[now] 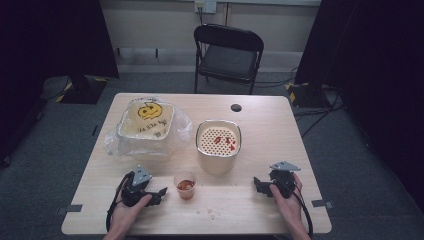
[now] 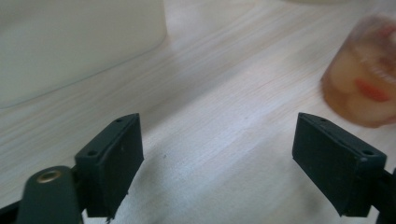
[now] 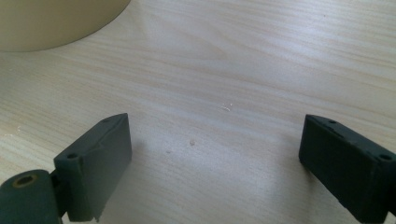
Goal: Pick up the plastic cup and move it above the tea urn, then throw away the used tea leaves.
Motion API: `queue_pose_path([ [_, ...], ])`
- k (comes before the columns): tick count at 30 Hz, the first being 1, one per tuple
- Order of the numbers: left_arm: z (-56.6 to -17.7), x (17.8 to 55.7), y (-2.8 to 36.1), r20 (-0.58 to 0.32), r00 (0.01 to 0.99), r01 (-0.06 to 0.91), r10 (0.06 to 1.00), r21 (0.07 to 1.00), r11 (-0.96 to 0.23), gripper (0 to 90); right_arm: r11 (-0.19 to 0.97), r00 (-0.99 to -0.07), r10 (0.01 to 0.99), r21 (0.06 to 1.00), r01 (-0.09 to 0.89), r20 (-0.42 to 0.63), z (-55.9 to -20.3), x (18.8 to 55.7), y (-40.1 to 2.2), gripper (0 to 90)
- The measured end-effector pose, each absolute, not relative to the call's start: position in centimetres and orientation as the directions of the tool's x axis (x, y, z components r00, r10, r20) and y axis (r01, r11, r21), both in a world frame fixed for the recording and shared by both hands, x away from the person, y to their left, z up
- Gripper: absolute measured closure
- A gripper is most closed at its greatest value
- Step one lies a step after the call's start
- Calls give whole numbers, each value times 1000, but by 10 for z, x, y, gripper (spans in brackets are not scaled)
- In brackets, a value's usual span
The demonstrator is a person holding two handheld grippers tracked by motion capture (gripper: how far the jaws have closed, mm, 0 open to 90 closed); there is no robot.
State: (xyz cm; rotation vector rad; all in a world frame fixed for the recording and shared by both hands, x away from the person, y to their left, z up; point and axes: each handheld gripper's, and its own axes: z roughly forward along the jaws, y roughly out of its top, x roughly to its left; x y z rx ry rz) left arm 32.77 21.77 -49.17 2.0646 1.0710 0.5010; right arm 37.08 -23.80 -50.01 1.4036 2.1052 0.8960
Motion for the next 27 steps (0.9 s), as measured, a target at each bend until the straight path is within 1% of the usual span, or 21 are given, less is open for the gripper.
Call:
queue_pose_path([
  [2, -489, 323, 217, -53, 609, 523, 791, 777, -351, 161, 270, -379, 925, 728, 631, -15, -500, 371, -238, 88],
  [4, -486, 317, 213, -68, 638, 508, 767, 786, -352, 160, 269, -378, 926, 727, 631, -15, -500, 371, -238, 88],
  [5, -486, 317, 213, -68, 638, 508, 767, 786, -352, 158, 269, -378, 926, 727, 631, -15, -500, 371, -238, 88],
  [6, -483, 313, 208, -59, 659, 481, 750, 799, -361, 158, 270, -378, 925, 728, 631, -15, -500, 371, -238, 88],
  [10, -477, 308, 195, -31, 691, 430, 722, 821, -375, 158, 269, -378, 926, 728, 631, -15, -500, 371, -238, 88],
  [12, -477, 307, 191, -34, 696, 425, 717, 825, -373, 158, 270, -378, 926, 728, 631, -15, -500, 371, -238, 88],
  [13, -476, 307, 184, -47, 720, 418, 692, 826, -379, 158, 269, -378, 926, 728, 631, -14, -500, 371, -238, 88],
  [16, -474, 306, 174, -44, 733, 403, 678, 831, -383, 157, 270, -378, 926, 728, 631, -15, -500, 371, -238, 88],
  [20, -472, 310, 160, -67, 758, 387, 649, 847, -365, 156, 270, -378, 925, 728, 630, -15, -500, 371, -238, 88],
  [21, -472, 311, 157, -64, 760, 382, 647, 849, -366, 156, 269, -378, 926, 728, 631, -15, -500, 371, -238, 88],
  [22, -472, 312, 154, -42, 758, 374, 651, 846, -380, 160, 270, -378, 926, 728, 631, -15, -500, 371, -238, 88],
  [24, -472, 312, 151, -40, 753, 373, 657, 848, -376, 157, 270, -378, 925, 728, 631, -15, -500, 371, -238, 88],
  [26, -471, 315, 146, -9, 731, 361, 682, 853, -377, 159, 269, -378, 926, 728, 631, -15, -500, 371, -238, 88],
  [27, -471, 316, 144, -13, 729, 367, 684, 851, -375, 159, 269, -378, 926, 727, 631, -15, -500, 371, -238, 88],
])
